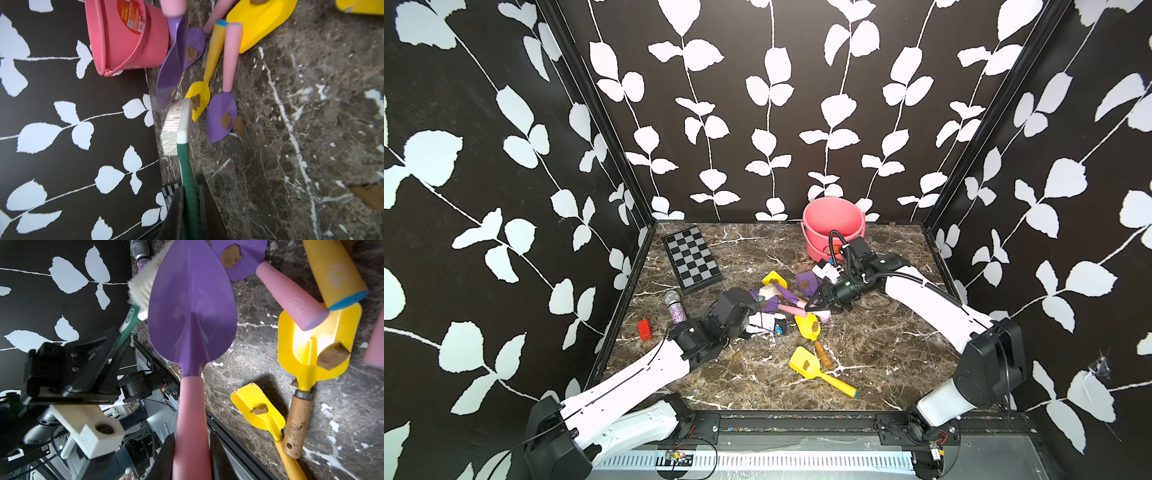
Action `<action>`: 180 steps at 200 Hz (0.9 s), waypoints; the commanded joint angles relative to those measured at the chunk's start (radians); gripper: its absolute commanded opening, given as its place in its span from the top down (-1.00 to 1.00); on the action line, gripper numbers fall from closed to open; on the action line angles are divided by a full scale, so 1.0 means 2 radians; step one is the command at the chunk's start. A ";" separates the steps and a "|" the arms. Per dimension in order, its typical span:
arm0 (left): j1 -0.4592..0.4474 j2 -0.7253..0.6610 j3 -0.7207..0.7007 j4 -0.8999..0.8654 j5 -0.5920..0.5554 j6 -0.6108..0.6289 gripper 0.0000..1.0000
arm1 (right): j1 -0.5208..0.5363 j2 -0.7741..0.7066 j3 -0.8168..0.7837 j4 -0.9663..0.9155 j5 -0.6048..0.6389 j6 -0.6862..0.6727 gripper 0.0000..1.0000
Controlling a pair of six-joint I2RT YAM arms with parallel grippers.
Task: Brush the soil off the hand trowel and place it into the bucket
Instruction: Brush off the soil from the hand trowel.
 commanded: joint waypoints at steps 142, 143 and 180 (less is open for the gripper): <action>0.018 -0.004 -0.006 0.041 -0.007 0.077 1.00 | 0.017 -0.005 -0.001 -0.026 -0.020 -0.024 1.00; 0.018 -0.004 -0.006 0.041 -0.007 0.077 1.00 | 0.016 -0.005 -0.001 -0.027 -0.020 -0.024 1.00; 0.021 -0.007 0.002 0.002 0.035 0.050 1.00 | -0.001 -0.019 0.004 0.012 -0.025 0.009 1.00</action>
